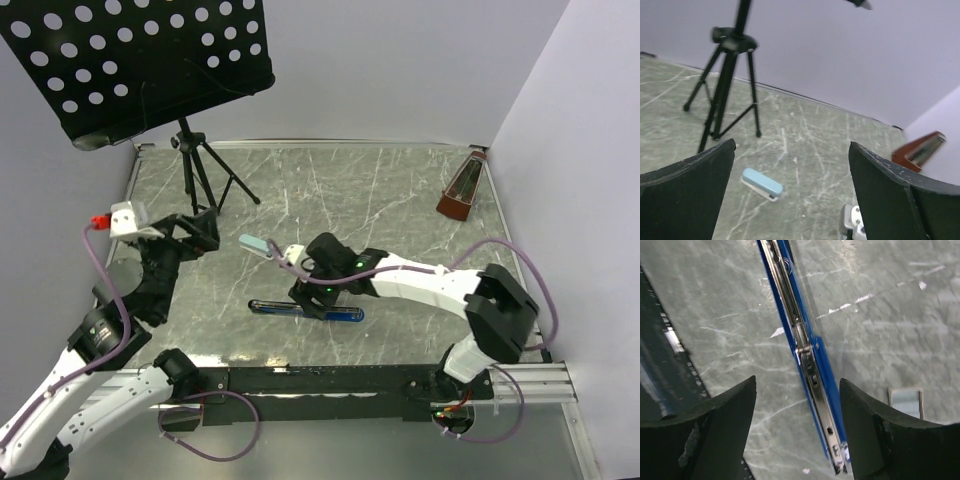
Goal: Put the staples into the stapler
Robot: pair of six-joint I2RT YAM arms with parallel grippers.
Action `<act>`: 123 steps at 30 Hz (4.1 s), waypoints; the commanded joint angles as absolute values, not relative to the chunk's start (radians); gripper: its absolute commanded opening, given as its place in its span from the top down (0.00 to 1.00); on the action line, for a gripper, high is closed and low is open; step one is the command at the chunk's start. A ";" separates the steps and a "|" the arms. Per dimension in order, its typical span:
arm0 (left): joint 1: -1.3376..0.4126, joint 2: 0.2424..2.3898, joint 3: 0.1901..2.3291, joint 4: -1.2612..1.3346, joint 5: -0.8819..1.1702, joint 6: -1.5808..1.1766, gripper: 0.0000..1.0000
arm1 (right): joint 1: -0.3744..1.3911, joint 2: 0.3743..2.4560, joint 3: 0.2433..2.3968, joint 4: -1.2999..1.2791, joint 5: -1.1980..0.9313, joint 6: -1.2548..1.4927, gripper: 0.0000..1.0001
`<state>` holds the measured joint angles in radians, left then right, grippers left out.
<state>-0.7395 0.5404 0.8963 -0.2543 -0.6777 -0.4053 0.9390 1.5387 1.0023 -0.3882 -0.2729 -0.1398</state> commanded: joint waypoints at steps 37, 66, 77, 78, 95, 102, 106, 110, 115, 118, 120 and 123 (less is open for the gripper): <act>-0.313 0.495 0.703 -0.239 -0.443 -0.407 0.01 | 0.904 1.767 1.262 -0.529 0.181 0.397 1.00; -0.301 0.499 0.699 -0.242 -0.417 -0.414 0.01 | 0.900 1.809 1.431 -0.569 0.227 0.512 0.38; -0.301 0.508 0.698 -0.239 -0.397 -0.416 0.01 | 0.847 1.554 1.135 -0.555 0.144 0.451 0.48; -0.301 0.509 0.698 -0.239 -0.394 -0.416 0.01 | 0.848 1.537 1.109 -0.561 0.124 0.442 0.48; -0.301 0.520 0.698 -0.241 -0.390 -0.416 0.00 | 0.974 1.643 1.067 -0.528 -0.028 0.439 0.61; -0.301 0.511 0.698 -0.244 -0.402 -0.414 0.01 | 0.963 1.713 1.155 -0.502 0.061 0.436 0.71; -0.301 0.508 0.696 -0.242 -0.402 -0.413 0.01 | 0.931 1.723 1.175 -0.491 0.089 0.442 0.74; -0.301 0.506 0.695 -0.242 -0.399 -0.411 0.01 | 0.920 1.677 1.175 -0.514 0.083 0.419 0.62; -0.301 0.503 0.696 -0.242 -0.393 -0.413 0.01 | 0.841 1.617 1.137 -0.512 0.078 0.439 0.53; -0.299 0.503 0.695 -0.242 -0.391 -0.413 0.01 | 0.778 1.627 1.135 -0.500 0.063 0.424 0.52; -0.299 0.503 0.695 -0.242 -0.390 -0.413 0.01 | 0.746 1.663 1.150 -0.494 0.052 0.402 0.52; -0.299 0.502 0.695 -0.242 -0.391 -0.411 0.01 | 0.723 1.716 1.187 -0.488 0.038 0.381 0.52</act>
<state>-0.3061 0.5121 0.6937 -0.2569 -0.4046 -0.4065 0.7479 1.6741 1.1416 -0.5095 0.0559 0.4191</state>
